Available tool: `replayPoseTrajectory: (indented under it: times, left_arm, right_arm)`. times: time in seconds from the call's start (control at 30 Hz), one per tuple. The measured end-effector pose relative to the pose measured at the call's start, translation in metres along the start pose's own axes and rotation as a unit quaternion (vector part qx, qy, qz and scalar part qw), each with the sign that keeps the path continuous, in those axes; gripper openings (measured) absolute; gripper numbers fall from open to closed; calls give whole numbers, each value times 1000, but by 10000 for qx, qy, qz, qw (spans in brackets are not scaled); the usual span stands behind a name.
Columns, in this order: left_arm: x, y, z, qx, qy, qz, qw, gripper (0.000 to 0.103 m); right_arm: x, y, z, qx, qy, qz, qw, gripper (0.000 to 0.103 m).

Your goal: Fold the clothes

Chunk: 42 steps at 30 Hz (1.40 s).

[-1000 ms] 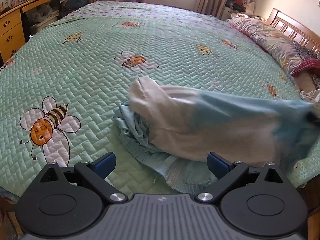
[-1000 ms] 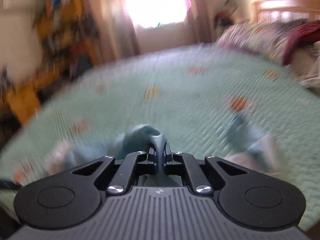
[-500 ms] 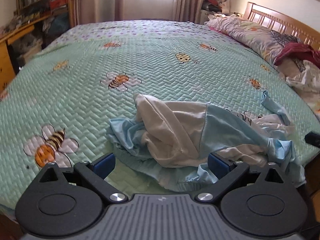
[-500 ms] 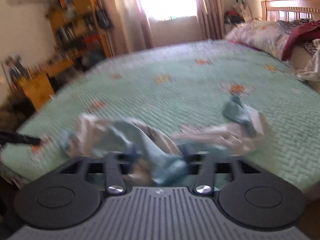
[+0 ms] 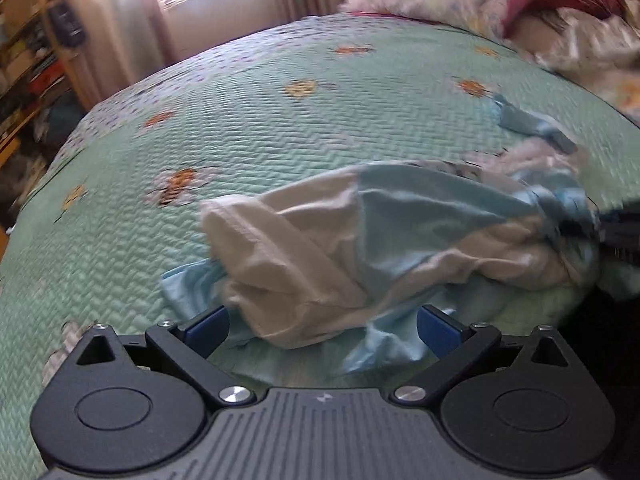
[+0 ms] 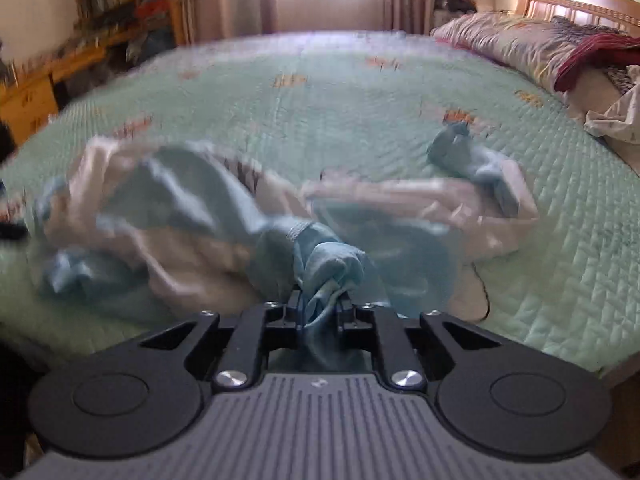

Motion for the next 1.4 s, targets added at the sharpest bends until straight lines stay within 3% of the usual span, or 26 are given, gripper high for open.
replayPoseTrajectory:
  times: [0.1,0.23,0.43,0.67,0.73,0.8,0.93,1.03,1.1,1.17,1.2,1.23,1.27,1.3,1.4]
  left_arm:
    - [-2,-4,-11,78,-139,-7,9999,100]
    - [-8,-6,-17,201,-188,-111,9996,100]
    - [-17,2,-31,306,-400,-372,9980,100]
    - [-22,-12,-62,334,-962,-483,9936,100]
    - [-20,-23,-70,307,-1025,-424,9934,100]
    - [-13,-32,-70,283,-933,-326,9947,100]
    - [7,-43,-62,371,-672,-105,9970,100]
    - [15,-45,-55,366,-628,-46,9973,100]
    - [16,-46,-51,359,-566,-30,9977,100]
    - [16,-48,-50,371,-495,-3,9981,100]
    - [16,-48,-50,383,-478,12,9981,100]
    - [16,-48,-51,394,-461,26,9982,100]
    - [16,-48,-52,406,-481,17,9980,100]
    - [16,-48,-54,423,-511,-4,9978,100]
    - [15,-47,-57,521,-526,-45,9972,100]
  right_arm:
    - [-25,32,-7,-459,-525,-547,9961,12]
    - [-68,95,-15,-997,-896,-1496,9796,12]
    - [-73,101,-7,-1244,-1001,-1264,9790,12]
    - [-91,132,20,-1518,-771,-1692,9708,12]
    - [-95,136,25,-1453,-577,-1675,9734,12]
    - [-86,124,29,-1340,-292,-1266,9824,15]
    - [-41,84,33,-889,129,-581,9943,59]
    - [-14,55,43,-721,280,-349,9964,60]
    - [-8,40,60,-652,657,-446,9947,62]
    - [-7,17,71,-244,1172,-450,9918,69]
    - [-5,4,75,9,1439,-409,9887,69]
    - [-3,-9,78,261,1704,-367,9843,61]
    - [-5,-13,74,171,1546,-264,9875,17]
    - [-7,-16,69,50,1349,-156,9907,9]
    - [-28,20,50,-692,345,-575,9953,8]
Point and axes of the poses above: each gripper's, at about its wrist camera, not at the fingertips, and y roughly against the way its jaws point, z to its left, x to its underside, the point moved 8 cm from there along -y, roughly the way its jaws point, and after that the axes turned 6 degrees about -y, right-handed, at the moved point
